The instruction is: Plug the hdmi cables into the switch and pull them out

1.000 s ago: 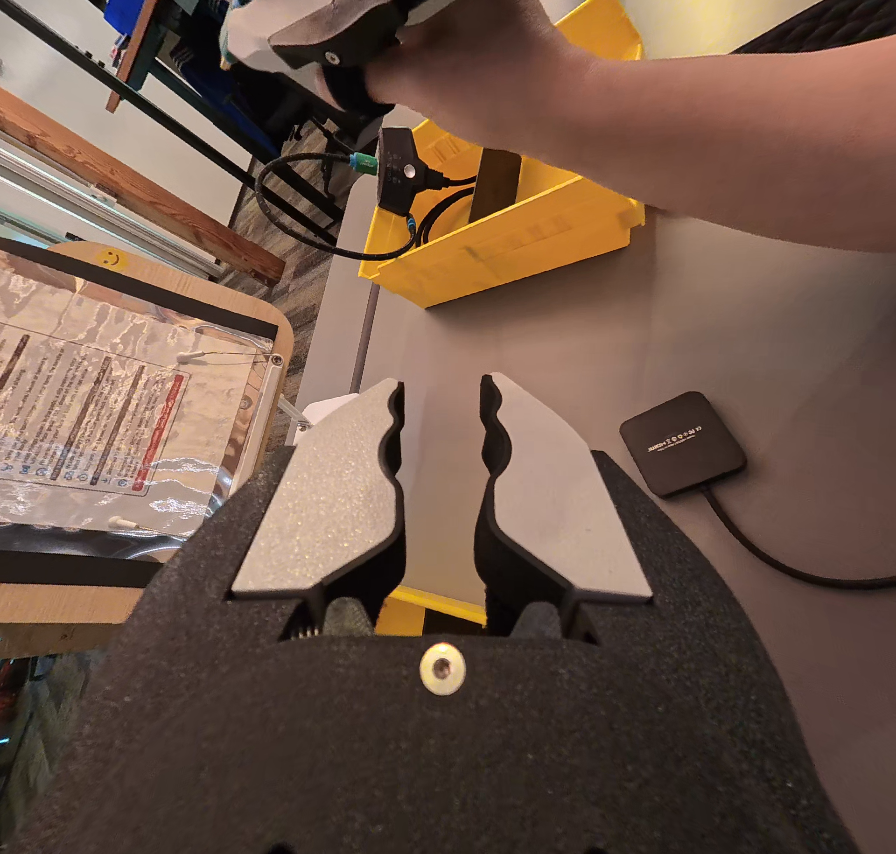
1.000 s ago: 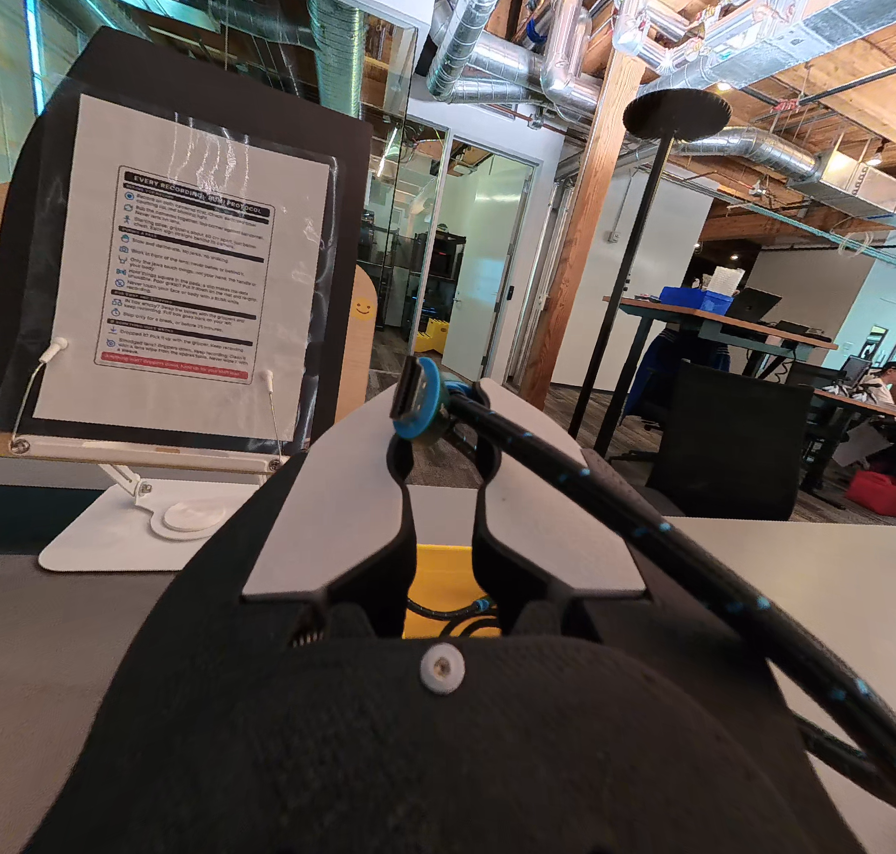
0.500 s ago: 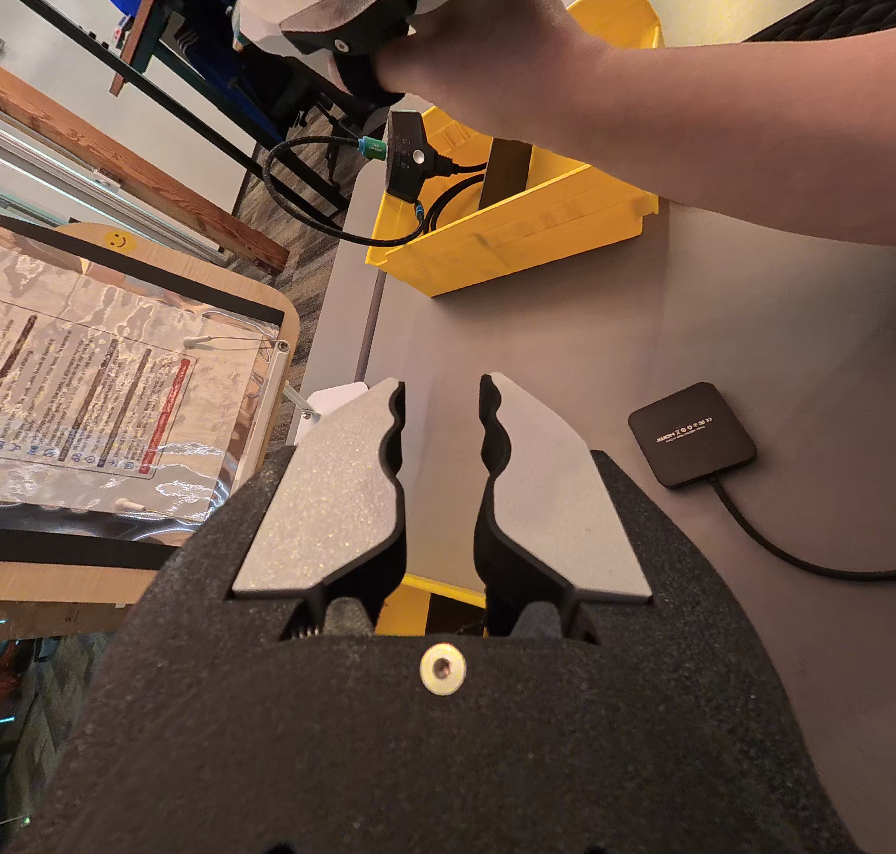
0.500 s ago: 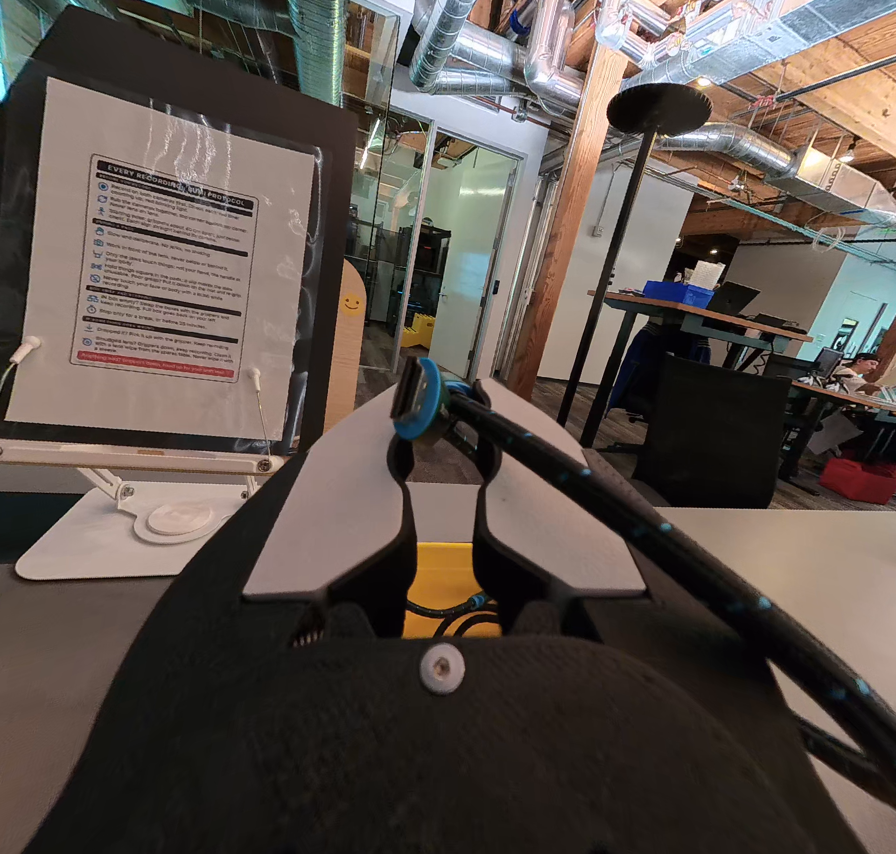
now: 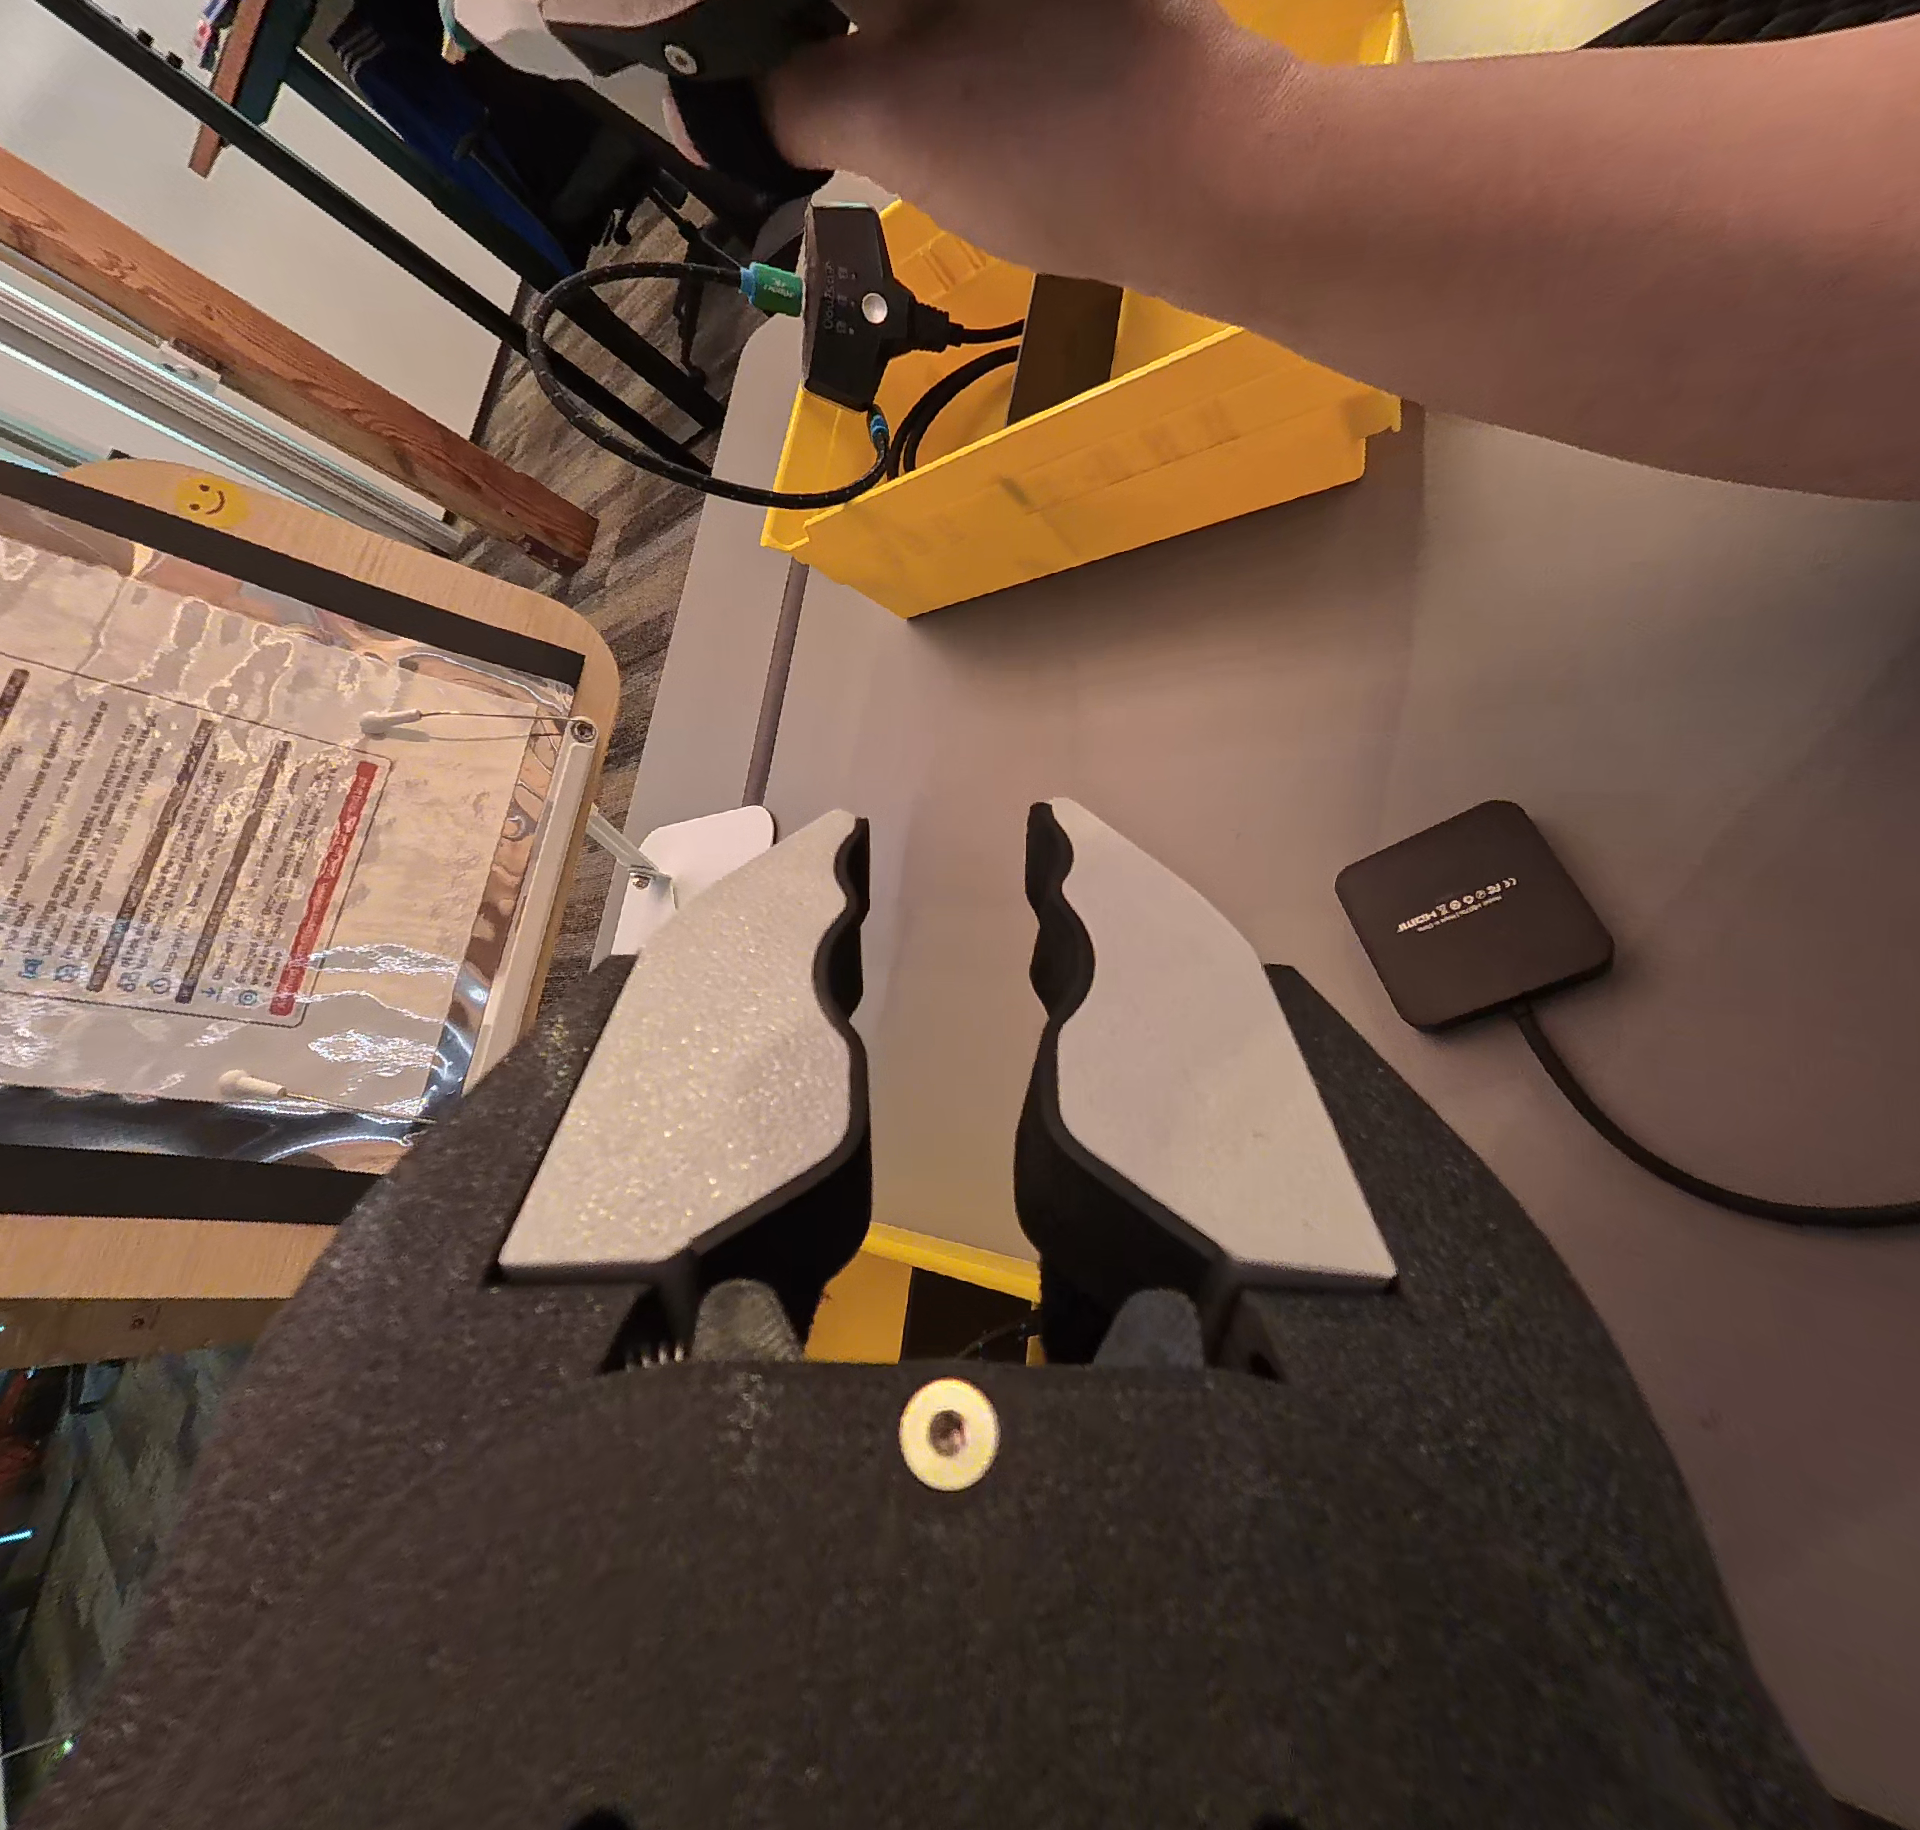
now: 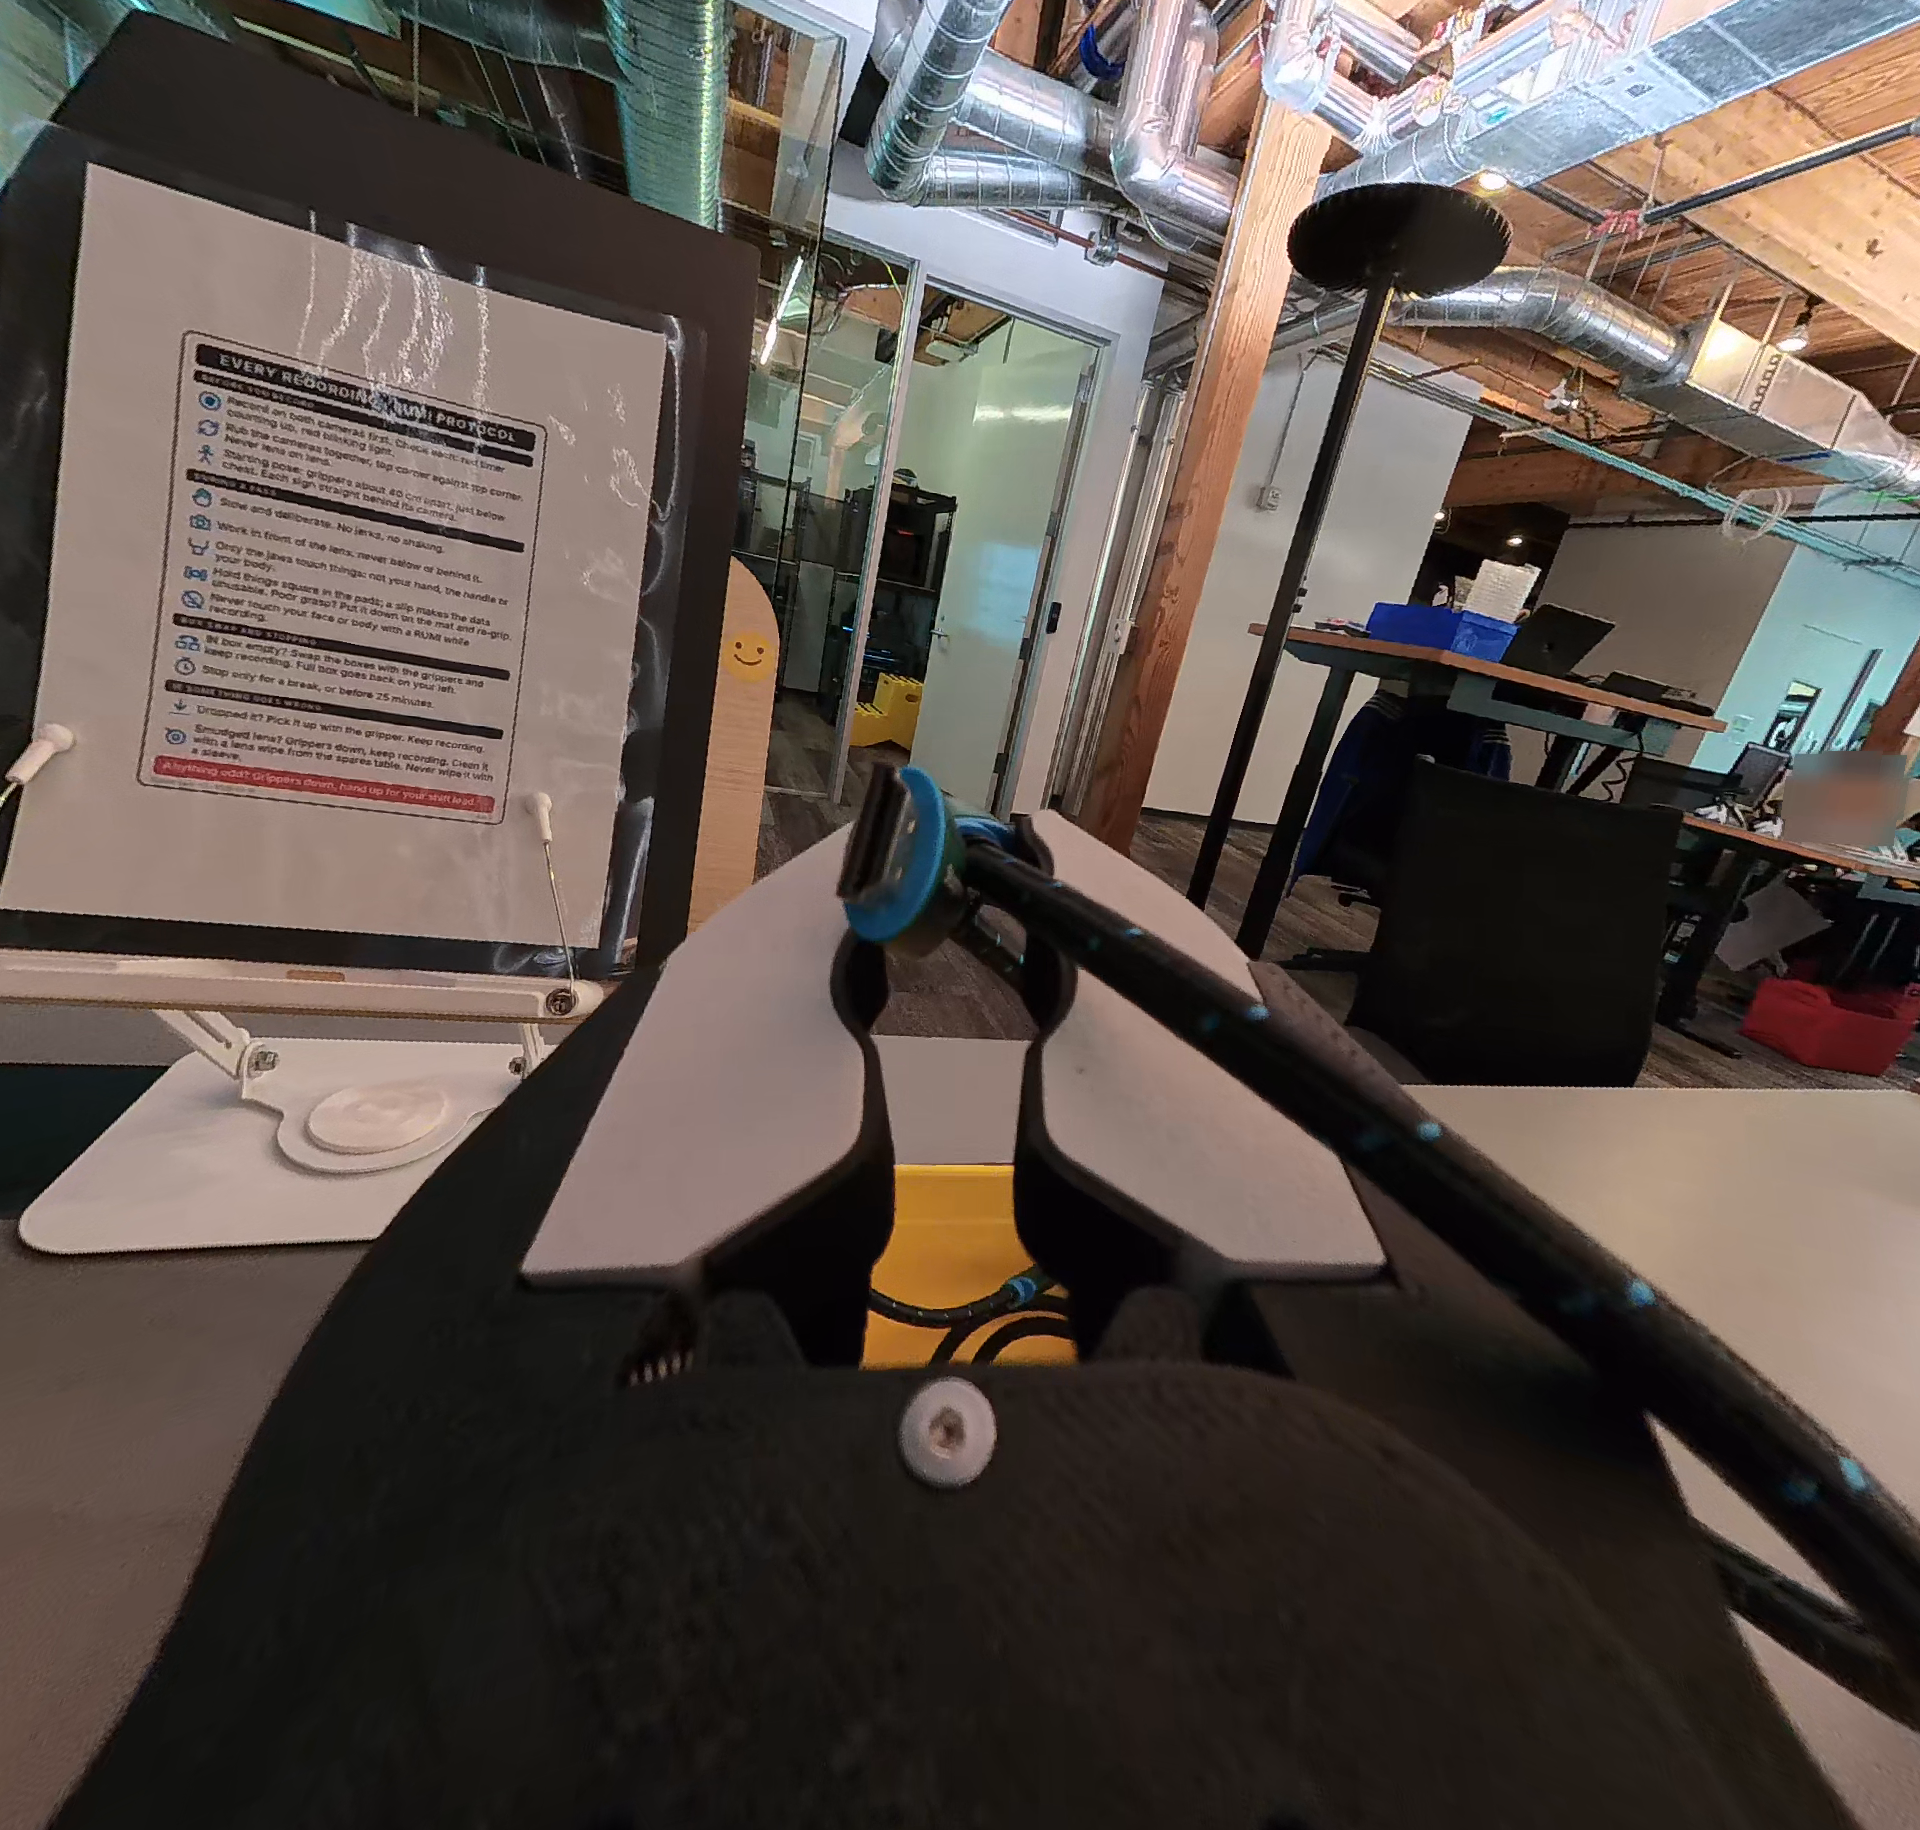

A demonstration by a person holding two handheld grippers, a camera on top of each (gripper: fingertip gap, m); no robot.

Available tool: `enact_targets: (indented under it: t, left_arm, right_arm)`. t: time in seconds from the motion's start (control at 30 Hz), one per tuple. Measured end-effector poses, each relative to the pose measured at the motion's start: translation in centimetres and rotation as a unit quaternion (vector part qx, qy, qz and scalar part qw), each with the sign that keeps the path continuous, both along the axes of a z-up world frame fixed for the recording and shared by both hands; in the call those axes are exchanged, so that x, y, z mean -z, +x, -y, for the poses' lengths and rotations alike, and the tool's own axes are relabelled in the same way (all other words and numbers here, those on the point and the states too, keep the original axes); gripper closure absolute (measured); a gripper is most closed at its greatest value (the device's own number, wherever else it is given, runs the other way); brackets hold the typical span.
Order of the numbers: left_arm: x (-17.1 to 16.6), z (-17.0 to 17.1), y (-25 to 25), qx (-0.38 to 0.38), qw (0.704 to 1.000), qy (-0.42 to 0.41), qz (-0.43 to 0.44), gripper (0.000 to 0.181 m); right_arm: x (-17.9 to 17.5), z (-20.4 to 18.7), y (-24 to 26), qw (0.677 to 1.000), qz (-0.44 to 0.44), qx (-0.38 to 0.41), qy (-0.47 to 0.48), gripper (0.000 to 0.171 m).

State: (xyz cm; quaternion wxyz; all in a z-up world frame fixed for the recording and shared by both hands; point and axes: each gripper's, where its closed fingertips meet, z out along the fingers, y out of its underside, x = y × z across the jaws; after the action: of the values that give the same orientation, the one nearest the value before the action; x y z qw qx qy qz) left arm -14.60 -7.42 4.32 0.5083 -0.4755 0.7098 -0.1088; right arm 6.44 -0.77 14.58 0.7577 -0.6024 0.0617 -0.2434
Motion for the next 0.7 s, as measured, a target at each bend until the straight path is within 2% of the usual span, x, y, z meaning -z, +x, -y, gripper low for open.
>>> enact_targets:
  t: [0.4,0.5,0.6,0.7]
  left_arm:
    - [0.2,0.3,0.0,0.005,1.000,0.001,-0.008,0.153]
    - [0.3,0.4,0.0,0.007,1.000,0.000,-0.009,0.153]
    - [0.4,0.4,0.1,0.007,1.000,-0.001,-0.012,0.153]
    - [0.6,0.4,0.1,0.008,1.000,-0.002,-0.016,0.153]
  right_arm:
    - [0.1,-0.2,-0.3,1.000,0.005,-0.004,-0.002,0.149]
    - [-0.4,-0.2,-1.3,0.999,0.013,-0.039,0.010,0.149]
    - [-1.1,-0.3,-3.5,0.993,0.025,-0.108,0.028,0.149]
    - [-1.3,-0.4,-4.5,0.991,0.030,-0.128,0.027,0.149]
